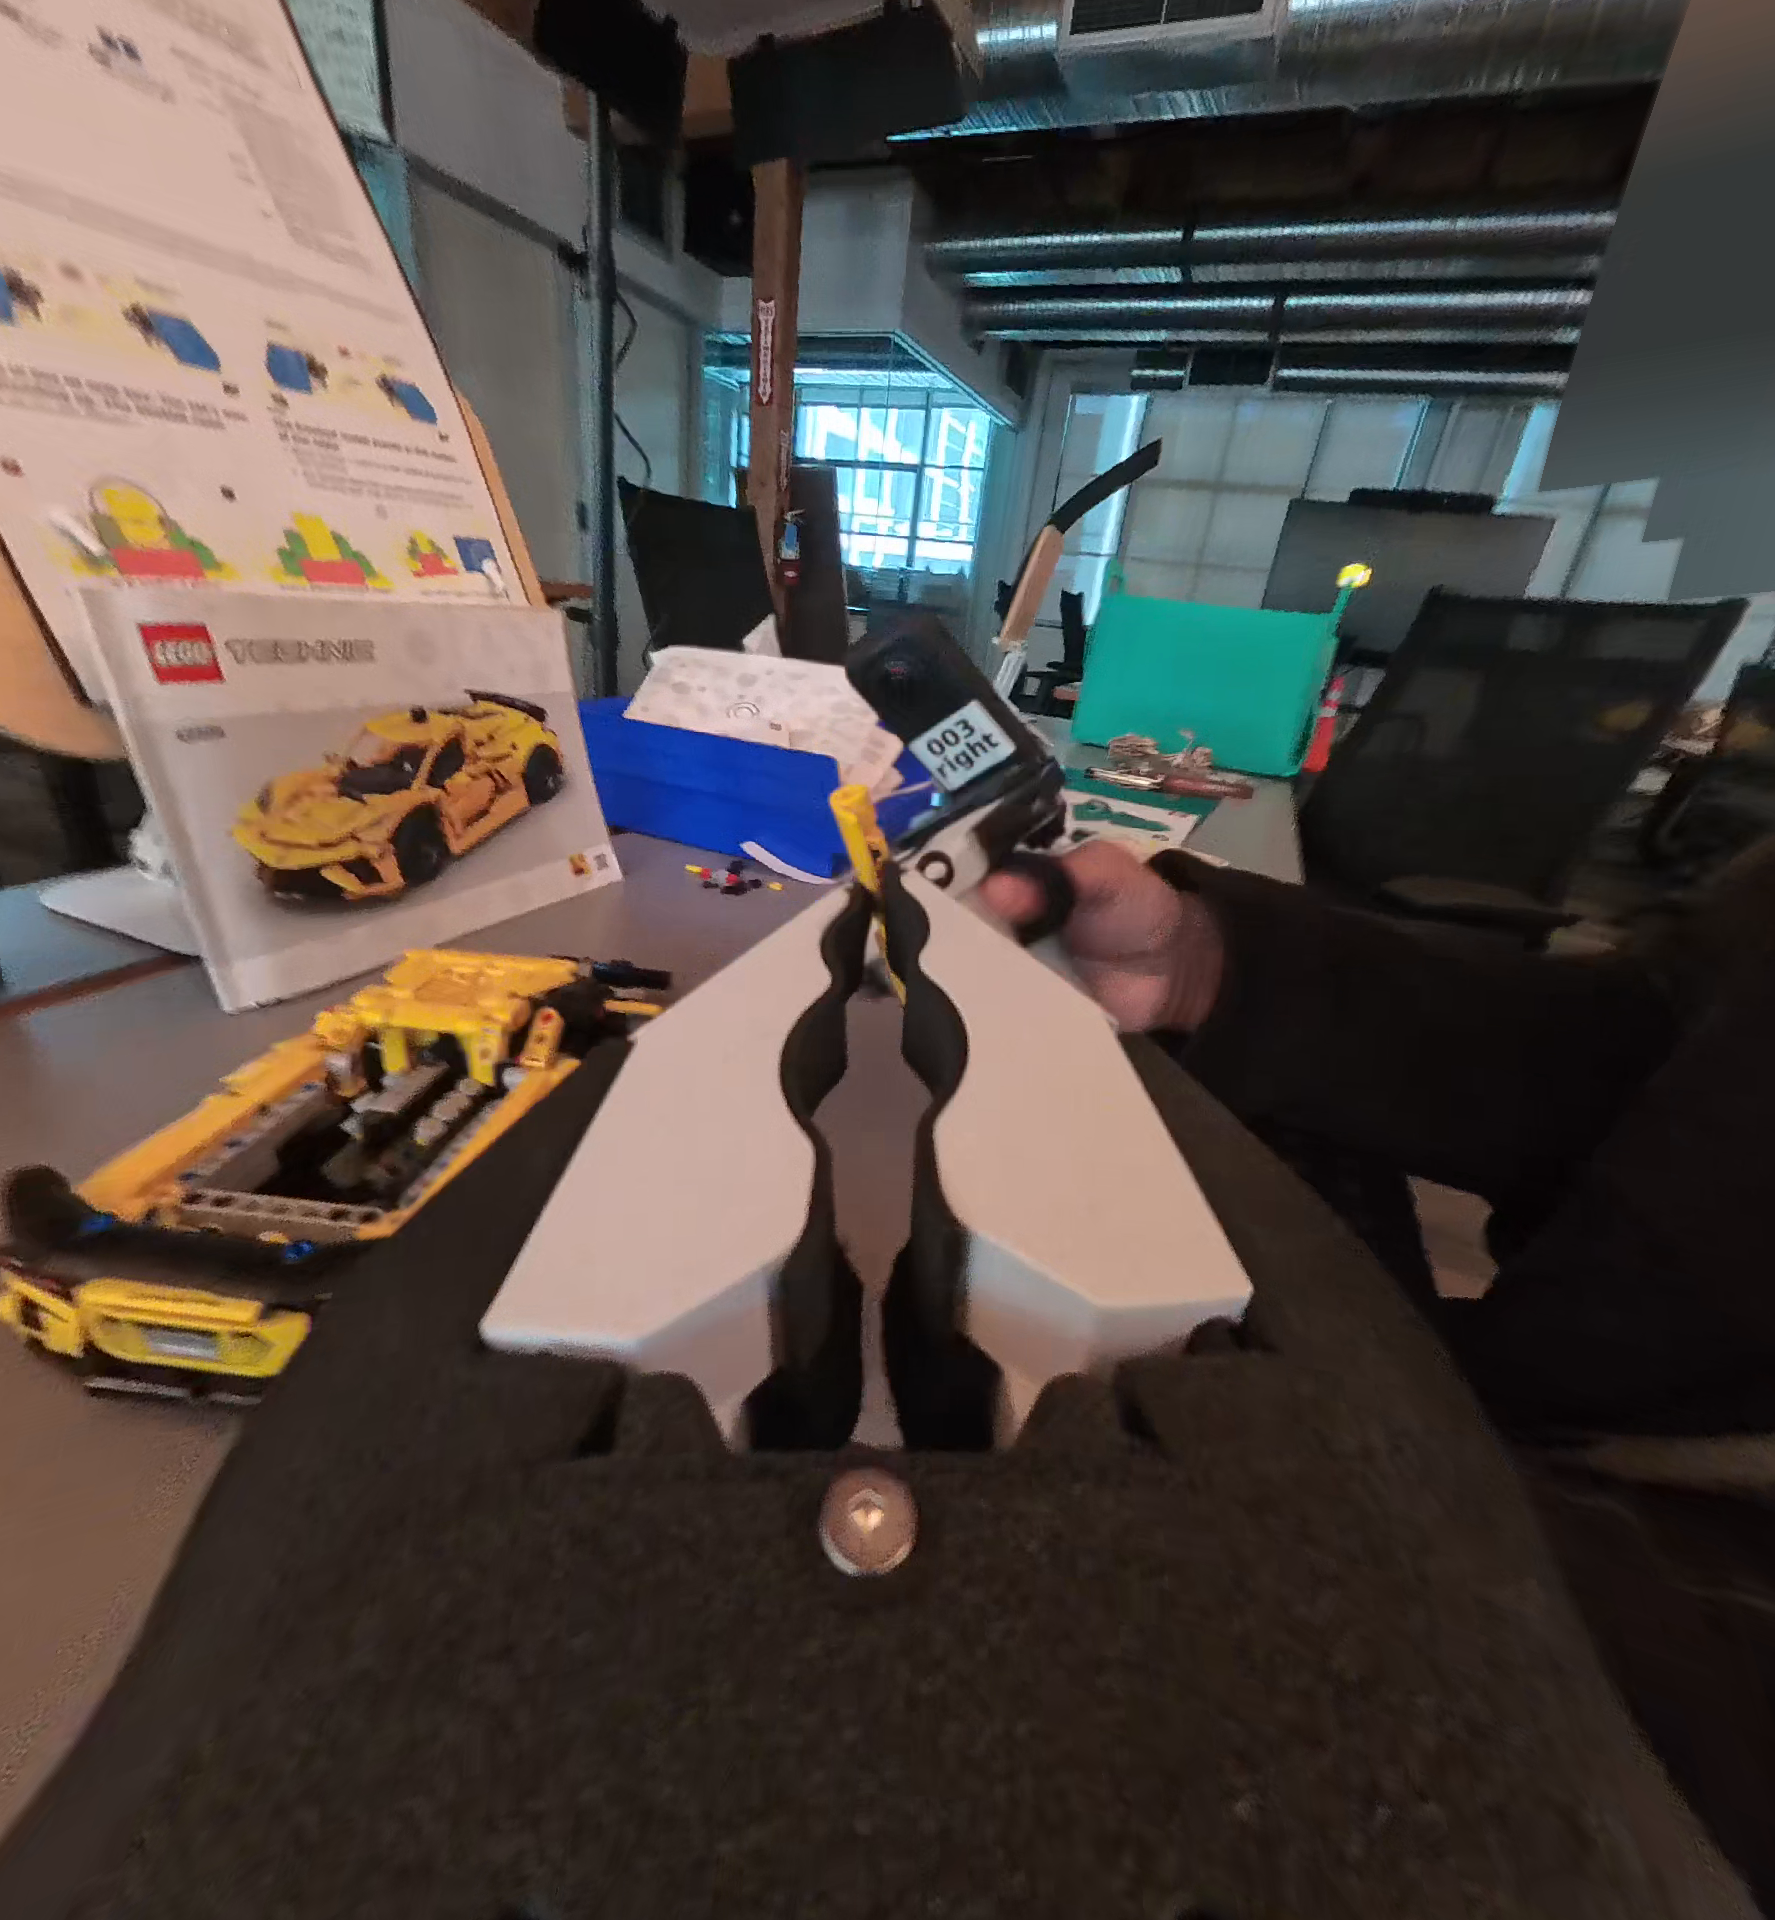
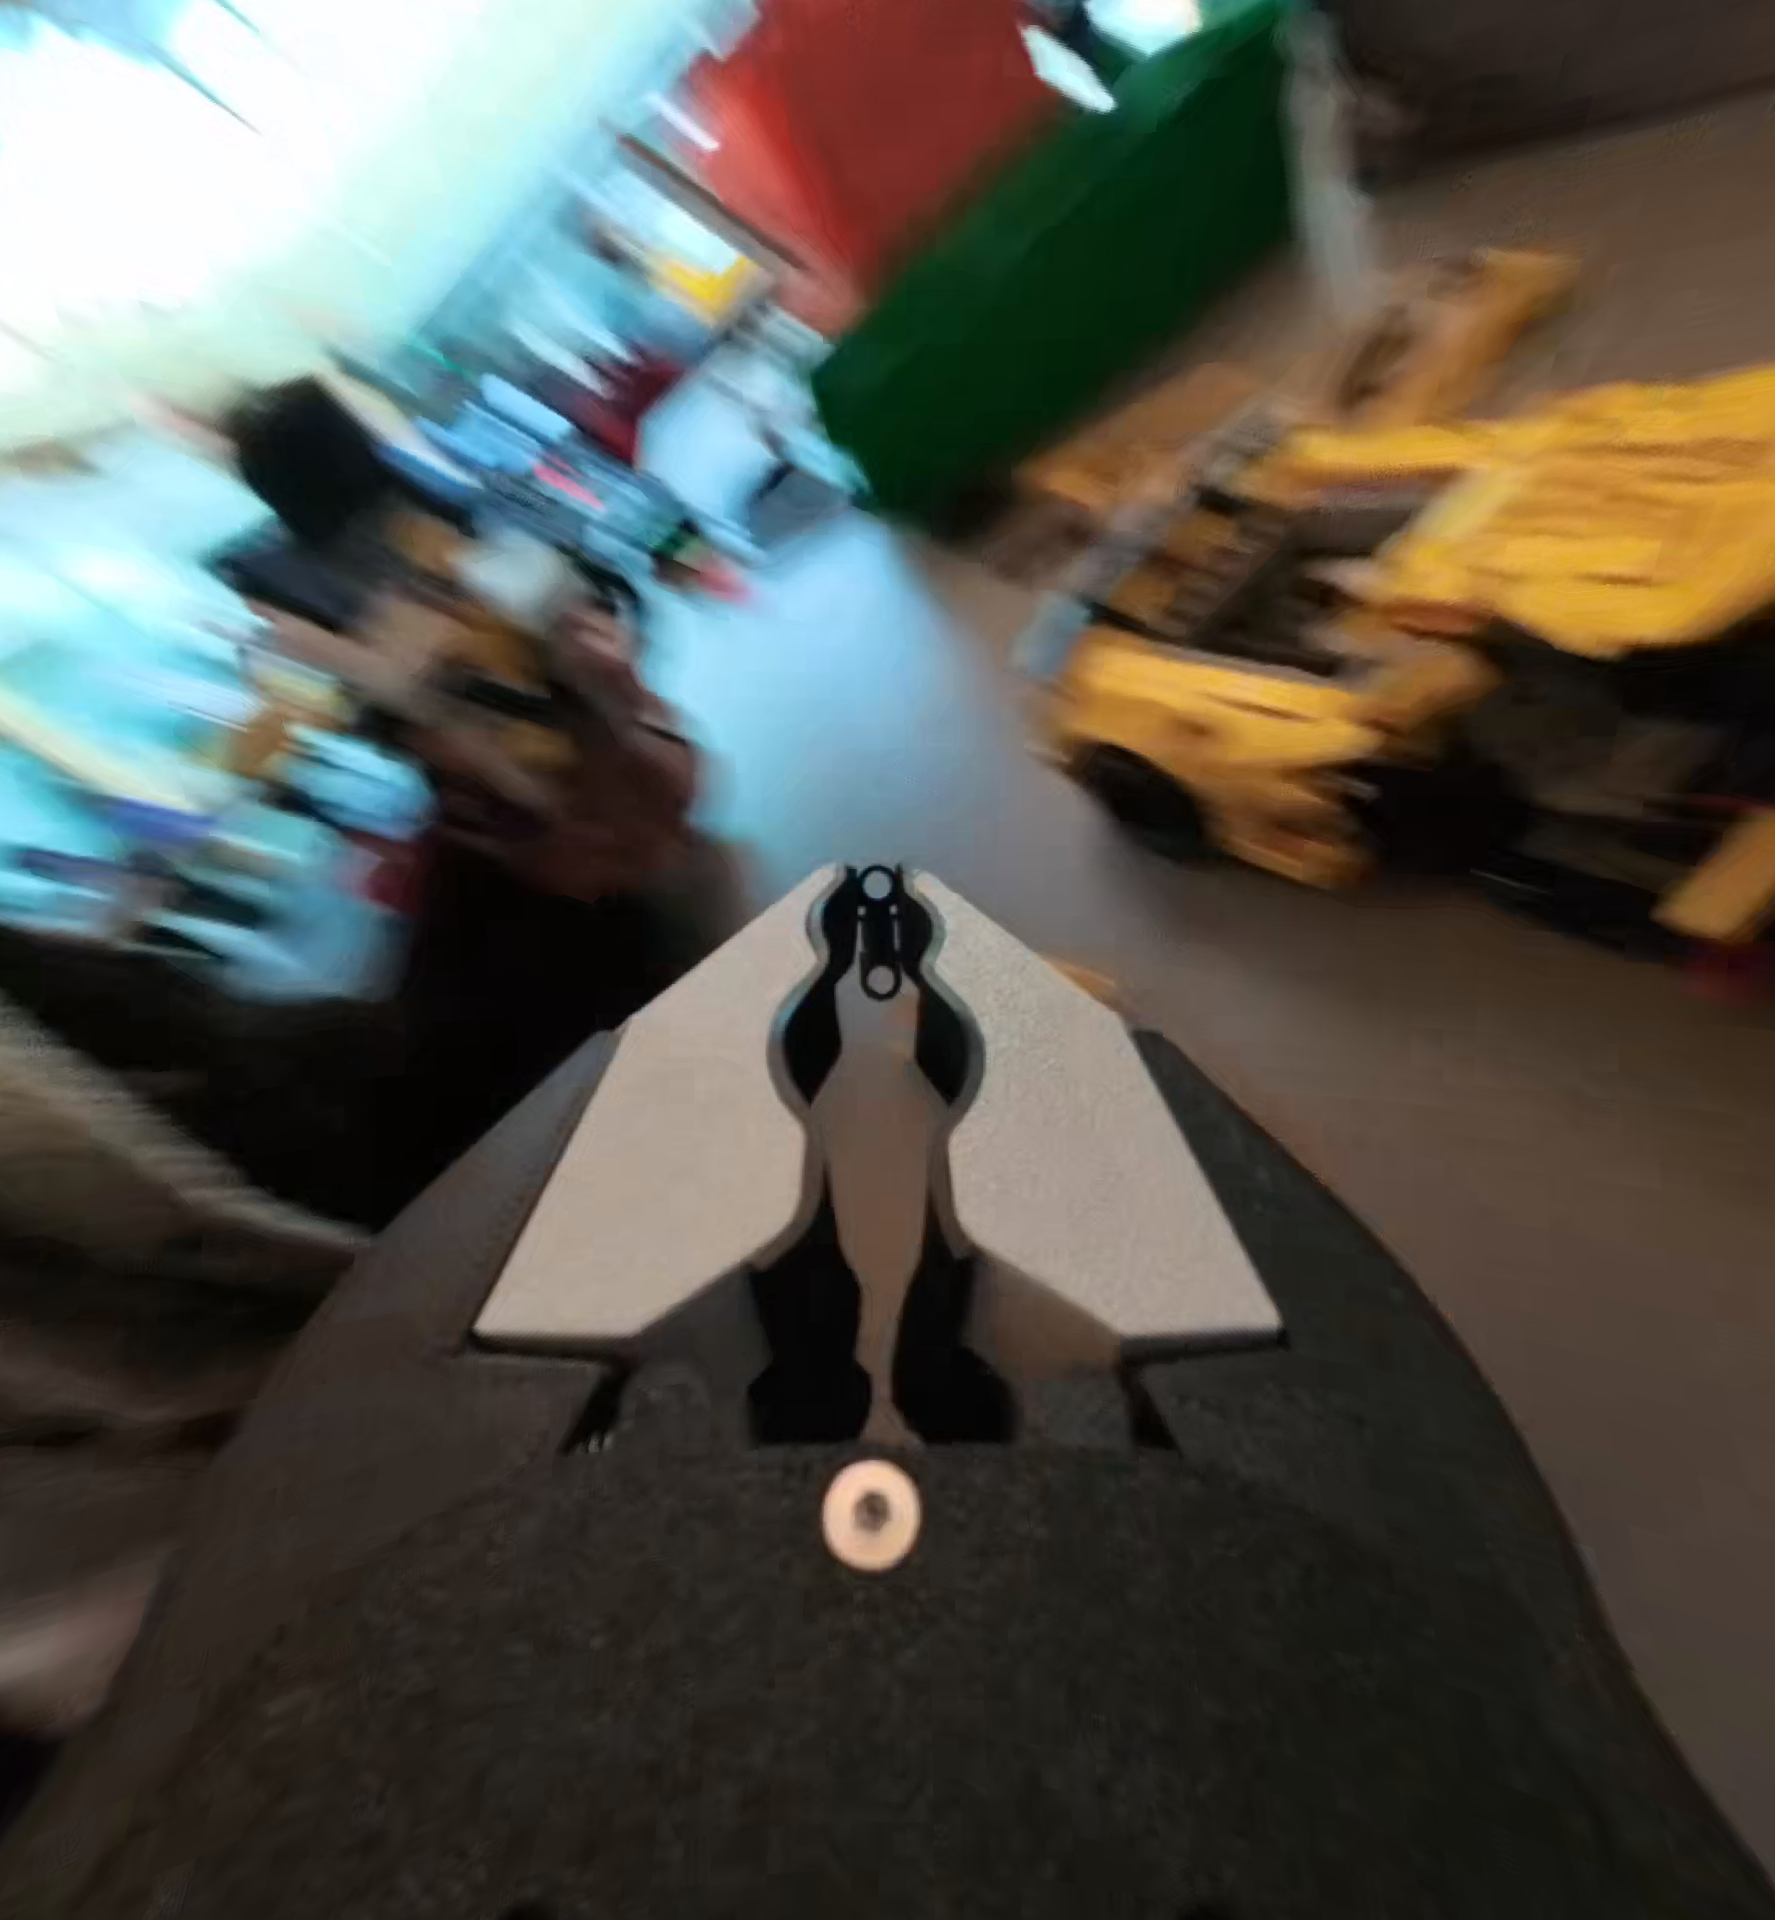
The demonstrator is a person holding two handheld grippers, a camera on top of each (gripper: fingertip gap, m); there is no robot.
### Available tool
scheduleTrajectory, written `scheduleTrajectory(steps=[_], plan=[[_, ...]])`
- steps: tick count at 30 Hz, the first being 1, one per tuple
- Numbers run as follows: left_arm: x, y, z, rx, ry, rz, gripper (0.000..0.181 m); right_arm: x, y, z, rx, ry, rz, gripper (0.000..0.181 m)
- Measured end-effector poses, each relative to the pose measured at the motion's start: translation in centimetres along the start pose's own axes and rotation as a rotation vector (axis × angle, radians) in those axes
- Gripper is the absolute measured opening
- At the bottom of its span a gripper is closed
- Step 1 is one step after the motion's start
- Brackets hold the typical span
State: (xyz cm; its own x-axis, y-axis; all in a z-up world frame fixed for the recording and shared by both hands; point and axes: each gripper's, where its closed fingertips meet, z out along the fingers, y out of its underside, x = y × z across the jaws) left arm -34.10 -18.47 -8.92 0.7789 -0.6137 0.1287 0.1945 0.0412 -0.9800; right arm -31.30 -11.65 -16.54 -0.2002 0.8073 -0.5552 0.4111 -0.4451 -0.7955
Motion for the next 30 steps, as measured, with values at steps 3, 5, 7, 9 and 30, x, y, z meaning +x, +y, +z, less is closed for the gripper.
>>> scheduleTrajectory(steps=[3, 5, 7, 9, 30], plan=[[-1.8, 1.7, 0.3, -0.08, -0.084, -0.06, 0.002, 6.3, 2.5, -1.4, -0.255, 0.46, -0.313, 0.006], [-2.2, 2.6, 0.5, -0.134, -0.103, -0.063, 0.002, 8.7, 2.7, -4.0, -0.32, 0.603, -0.37, 0.006], [-1.7, 2.6, 0.7, -0.133, -0.089, -0.044, 0.002, 11.9, 3.9, -8.7, -0.43, 0.743, -0.301, 0.006], [-1.5, 2.4, 0.8, -0.13, -0.083, -0.025, 0.002, 14.6, 5.1, -14.7, -0.503, 0.896, -0.184, 0.006], [2.5, -0.2, 1.1, 0.046, 0.25, -0.356, 0.002, -10.2, -1.5, -1.6, 0.127, -0.243, -0.119, 0.024]])
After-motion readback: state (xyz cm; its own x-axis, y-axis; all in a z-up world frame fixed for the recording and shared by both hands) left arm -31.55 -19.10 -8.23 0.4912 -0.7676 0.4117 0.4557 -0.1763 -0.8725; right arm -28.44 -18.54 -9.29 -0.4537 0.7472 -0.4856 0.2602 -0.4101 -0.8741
